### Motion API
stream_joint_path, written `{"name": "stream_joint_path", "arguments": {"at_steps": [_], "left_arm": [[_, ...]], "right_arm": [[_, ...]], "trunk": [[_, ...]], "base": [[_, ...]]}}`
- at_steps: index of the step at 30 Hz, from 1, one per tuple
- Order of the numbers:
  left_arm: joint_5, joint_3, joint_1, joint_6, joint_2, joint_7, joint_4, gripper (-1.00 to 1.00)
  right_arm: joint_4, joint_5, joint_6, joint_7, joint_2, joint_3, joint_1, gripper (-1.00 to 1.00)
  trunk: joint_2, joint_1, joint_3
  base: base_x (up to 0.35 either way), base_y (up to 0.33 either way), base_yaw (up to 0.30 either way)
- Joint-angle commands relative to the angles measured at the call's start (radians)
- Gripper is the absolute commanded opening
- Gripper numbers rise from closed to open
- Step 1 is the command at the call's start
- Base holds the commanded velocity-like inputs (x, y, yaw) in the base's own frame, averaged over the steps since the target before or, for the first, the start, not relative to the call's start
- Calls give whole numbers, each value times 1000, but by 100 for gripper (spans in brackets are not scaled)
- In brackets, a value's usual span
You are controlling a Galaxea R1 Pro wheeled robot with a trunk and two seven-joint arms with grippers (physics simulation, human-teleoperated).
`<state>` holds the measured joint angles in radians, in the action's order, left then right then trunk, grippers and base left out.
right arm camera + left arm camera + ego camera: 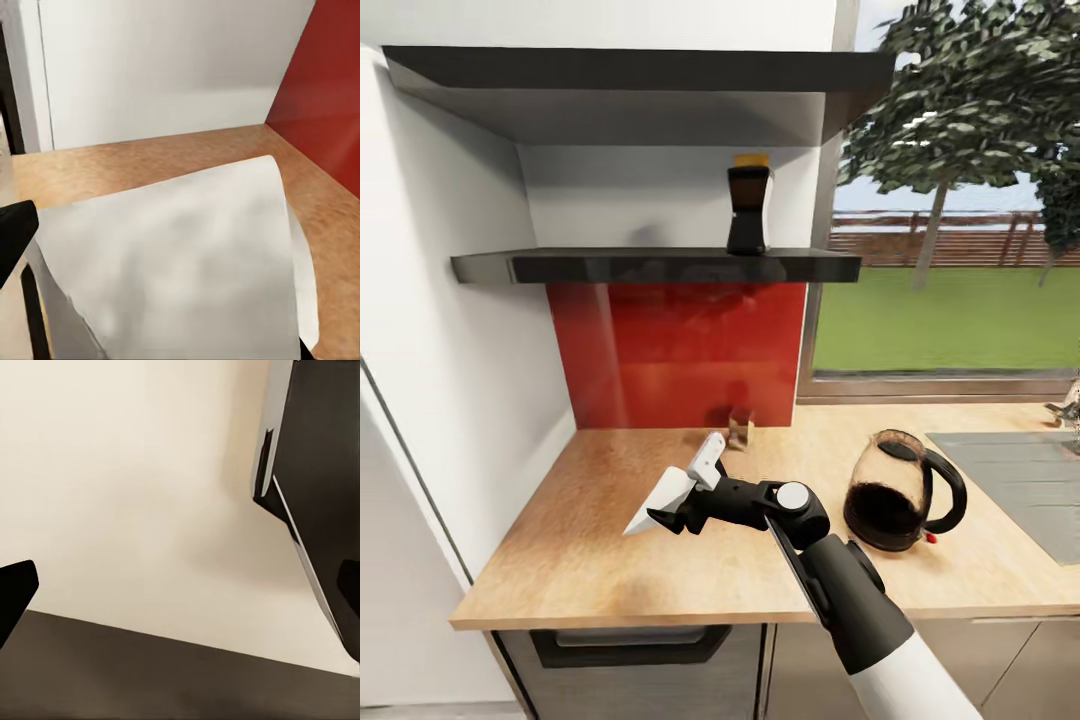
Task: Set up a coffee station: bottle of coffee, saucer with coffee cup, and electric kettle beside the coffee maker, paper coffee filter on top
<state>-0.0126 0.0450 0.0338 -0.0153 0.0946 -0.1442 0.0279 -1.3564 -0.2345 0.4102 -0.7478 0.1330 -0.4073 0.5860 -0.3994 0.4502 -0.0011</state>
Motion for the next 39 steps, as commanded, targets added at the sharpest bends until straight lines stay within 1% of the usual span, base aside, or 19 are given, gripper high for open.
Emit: {"name": "stream_joint_path", "arguments": {"at_steps": [1,8,11,13,16,19,23,25,26,27,31,33,34,36,39], "left_arm": [[-1,4,0,-2,0,-2,-1,100],[-1,3,-1,0,1,-2,-12,100],[0,-1,0,4,2,-1,-66,100],[0,-2,-1,34,2,1,-110,100],[1,-2,-3,112,2,3,-166,100],[2,-2,-8,177,5,6,-193,100],[2,-3,-23,216,8,10,-217,100],[4,-4,-38,233,15,23,-237,100],[9,-4,-46,238,22,42,-246,100],[16,-4,-54,241,31,73,-254,100],[38,-3,-82,255,77,267,-276,100],[41,-1,-90,273,98,343,-281,100],[39,4,-95,286,114,384,-282,100],[41,6,-94,290,119,393,-279,100],[45,0,-88,292,121,397,-275,100]], "right_arm": [[-1,-5,6,-7,0,1,0,-100],[0,-5,6,-7,0,1,1,-100],[0,-5,6,-7,0,1,1,-100],[0,-5,6,-7,0,1,1,-100],[0,-5,6,-7,0,1,1,-100],[0,-5,6,-8,0,1,1,-100],[-1,-5,6,-8,0,1,1,-100],[-2,-5,6,-8,0,1,1,-100],[-2,-5,6,-8,0,1,1,-100],[-2,-5,6,-8,0,2,1,-100],[-3,-5,6,-8,2,2,1,-100],[-3,-5,6,-8,2,2,1,-100],[-3,-4,6,-8,2,2,1,-100],[-3,-4,6,-8,1,3,1,-100],[-6,-5,6,-8,1,3,1,-100]], "trunk": [[-1,0,0],[-1,0,0],[-1,0,0],[-1,0,0],[-1,0,0],[-1,0,0],[-1,0,0],[-1,0,0],[-1,0,0],[-1,0,0],[-1,0,0],[-1,0,0],[-1,0,0],[-1,0,0],[-1,0,0]], "base": [[-325,0,0],[-331,0,0],[-302,0,0],[-286,0,0],[-178,0,0],[-48,0,0],[-13,0,0],[-4,0,0],[-2,0,0],[-1,0,0],[0,0,0],[0,0,0],[0,0,0],[0,0,0],[0,0,0]]}}
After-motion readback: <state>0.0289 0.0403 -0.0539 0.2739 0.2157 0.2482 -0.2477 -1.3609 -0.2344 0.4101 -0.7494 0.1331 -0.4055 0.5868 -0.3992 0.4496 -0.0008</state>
